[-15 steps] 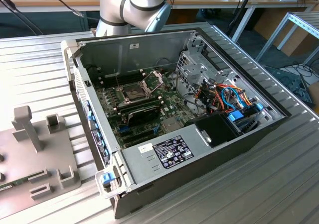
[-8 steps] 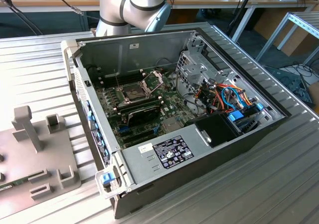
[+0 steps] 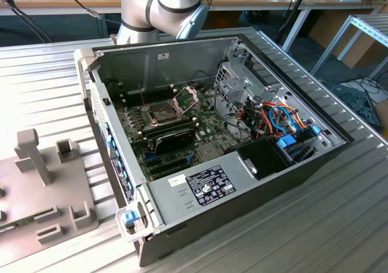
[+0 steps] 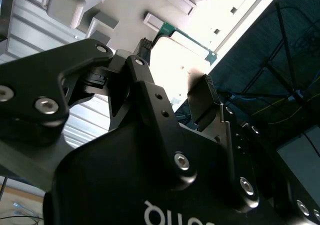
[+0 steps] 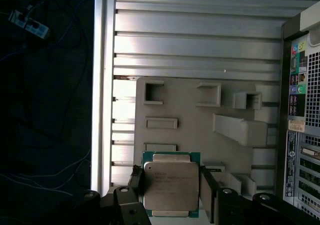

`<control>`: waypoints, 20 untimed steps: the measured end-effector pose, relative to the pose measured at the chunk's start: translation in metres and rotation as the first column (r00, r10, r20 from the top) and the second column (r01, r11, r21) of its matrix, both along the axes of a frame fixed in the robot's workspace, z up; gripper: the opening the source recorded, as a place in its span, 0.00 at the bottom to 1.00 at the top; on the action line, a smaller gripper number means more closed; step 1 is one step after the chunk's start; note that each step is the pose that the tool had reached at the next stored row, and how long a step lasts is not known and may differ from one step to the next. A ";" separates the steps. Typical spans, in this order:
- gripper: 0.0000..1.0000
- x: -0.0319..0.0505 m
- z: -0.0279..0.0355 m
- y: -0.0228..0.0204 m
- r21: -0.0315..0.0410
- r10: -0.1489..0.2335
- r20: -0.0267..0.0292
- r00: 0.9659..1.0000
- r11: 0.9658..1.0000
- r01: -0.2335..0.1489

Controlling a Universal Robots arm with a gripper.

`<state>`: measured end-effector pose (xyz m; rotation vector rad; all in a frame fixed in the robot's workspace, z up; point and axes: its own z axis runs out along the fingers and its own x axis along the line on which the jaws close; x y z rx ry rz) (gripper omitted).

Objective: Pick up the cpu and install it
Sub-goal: 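Pick up the cpu and move it towards the insertion slot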

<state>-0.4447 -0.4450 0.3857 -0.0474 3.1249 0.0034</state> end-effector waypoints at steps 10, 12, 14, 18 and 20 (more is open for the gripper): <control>0.55 0.0061 0.0000 0.0000 0.000 0.000 0.000 1.000 1.000 0.000; 0.55 0.0062 0.0001 0.0000 0.000 0.000 0.000 1.000 1.000 0.000; 0.55 0.0085 0.0001 0.0000 0.000 0.000 0.000 1.000 1.000 0.000; 0.55 0.0114 0.0001 0.0000 0.000 0.000 0.000 1.000 1.000 0.000; 0.55 0.0126 0.0000 0.0000 0.000 0.000 0.000 1.000 1.000 0.000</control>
